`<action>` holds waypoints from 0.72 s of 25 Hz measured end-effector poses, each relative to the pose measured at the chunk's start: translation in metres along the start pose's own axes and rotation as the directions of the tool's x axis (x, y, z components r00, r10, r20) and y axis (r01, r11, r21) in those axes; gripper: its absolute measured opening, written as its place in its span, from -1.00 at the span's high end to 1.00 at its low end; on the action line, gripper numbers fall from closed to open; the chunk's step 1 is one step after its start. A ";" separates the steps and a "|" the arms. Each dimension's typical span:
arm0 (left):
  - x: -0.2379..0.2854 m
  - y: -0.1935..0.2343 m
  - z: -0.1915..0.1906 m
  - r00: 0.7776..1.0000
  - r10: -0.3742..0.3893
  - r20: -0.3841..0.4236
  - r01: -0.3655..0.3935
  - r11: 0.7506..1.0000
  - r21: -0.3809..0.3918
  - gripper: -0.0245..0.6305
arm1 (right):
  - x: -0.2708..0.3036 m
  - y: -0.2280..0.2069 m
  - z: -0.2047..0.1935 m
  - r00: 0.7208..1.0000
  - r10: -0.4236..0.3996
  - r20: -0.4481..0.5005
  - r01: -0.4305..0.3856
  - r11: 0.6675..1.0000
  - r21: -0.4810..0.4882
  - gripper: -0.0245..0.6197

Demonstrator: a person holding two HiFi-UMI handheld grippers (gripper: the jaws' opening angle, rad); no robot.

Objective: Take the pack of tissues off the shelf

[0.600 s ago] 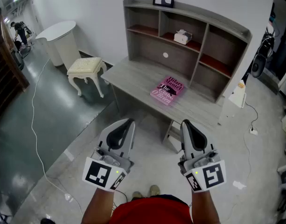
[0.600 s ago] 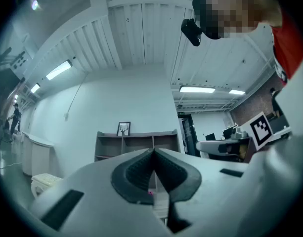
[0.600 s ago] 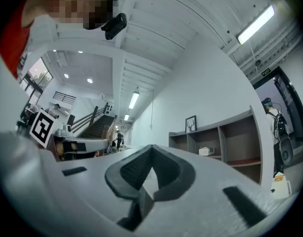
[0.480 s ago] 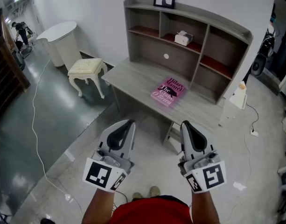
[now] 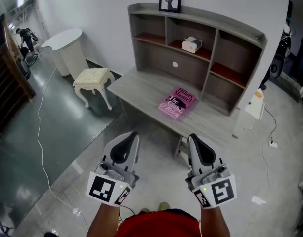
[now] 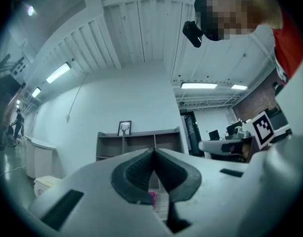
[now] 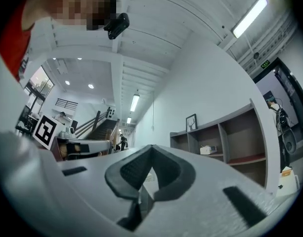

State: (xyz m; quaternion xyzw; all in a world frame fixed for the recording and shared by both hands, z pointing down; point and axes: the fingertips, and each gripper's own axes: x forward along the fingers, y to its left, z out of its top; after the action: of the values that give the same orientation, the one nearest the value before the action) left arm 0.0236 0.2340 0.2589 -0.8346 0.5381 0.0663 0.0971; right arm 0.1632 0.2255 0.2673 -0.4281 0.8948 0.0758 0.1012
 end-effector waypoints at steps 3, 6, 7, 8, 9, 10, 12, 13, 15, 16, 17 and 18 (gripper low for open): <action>0.009 -0.008 -0.001 1.000 0.010 -0.002 -0.010 1.000 0.011 0.90 | -0.002 -0.011 0.000 1.000 0.009 0.011 -0.009 1.000 0.001 0.91; 0.017 -0.015 -0.003 1.000 0.022 -0.007 -0.021 1.000 0.020 0.90 | -0.002 -0.021 -0.002 1.000 0.019 0.015 -0.019 1.000 -0.002 0.91; 0.020 -0.016 -0.004 1.000 0.025 -0.009 -0.025 0.999 0.022 0.90 | -0.002 -0.024 -0.003 1.000 0.023 0.013 -0.023 1.000 -0.002 0.91; 0.022 -0.017 -0.004 1.000 0.029 -0.011 -0.028 0.999 0.023 0.90 | 0.000 -0.026 -0.004 1.000 0.028 0.012 -0.028 1.000 -0.003 0.91; 0.025 -0.016 -0.005 0.999 0.032 -0.012 -0.031 0.999 0.023 0.90 | 0.001 -0.028 -0.005 0.999 0.032 0.010 -0.032 0.999 -0.006 0.91; 0.029 -0.016 -0.005 0.999 0.035 -0.013 -0.034 0.999 0.024 0.90 | 0.004 -0.030 -0.006 0.999 0.035 0.008 -0.035 0.999 -0.011 0.91; 0.037 -0.014 -0.006 0.999 0.038 -0.014 -0.038 0.999 0.028 0.90 | 0.009 -0.035 -0.009 0.999 0.039 0.004 -0.039 0.999 -0.019 0.91; 0.041 -0.012 -0.006 0.999 0.038 -0.014 -0.038 0.999 0.031 0.90 | 0.013 -0.037 -0.010 0.999 0.039 0.003 -0.039 0.999 -0.018 0.91; 0.047 -0.008 -0.009 0.999 0.039 -0.013 -0.039 0.999 0.034 0.90 | 0.019 -0.041 -0.013 0.999 0.038 0.002 -0.038 0.999 -0.015 0.91; 0.050 -0.004 -0.010 0.999 0.040 -0.012 -0.039 0.999 0.034 0.90 | 0.023 -0.042 -0.015 0.999 0.039 0.003 -0.039 0.999 -0.016 0.91; 0.054 -0.001 -0.012 0.999 0.040 -0.010 -0.040 0.999 0.033 0.90 | 0.028 -0.043 -0.016 0.999 0.040 0.003 -0.040 0.999 -0.018 0.91; 0.058 0.003 -0.014 0.999 0.039 -0.009 -0.039 0.999 0.032 0.90 | 0.032 -0.043 -0.018 0.999 0.041 0.002 -0.041 0.999 -0.021 0.91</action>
State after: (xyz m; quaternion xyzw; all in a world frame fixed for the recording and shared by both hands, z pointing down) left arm 0.0444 0.1784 0.2598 -0.8225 0.5559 0.0557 0.1067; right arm 0.1750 0.1704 0.2752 -0.4108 0.9024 0.0878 0.0965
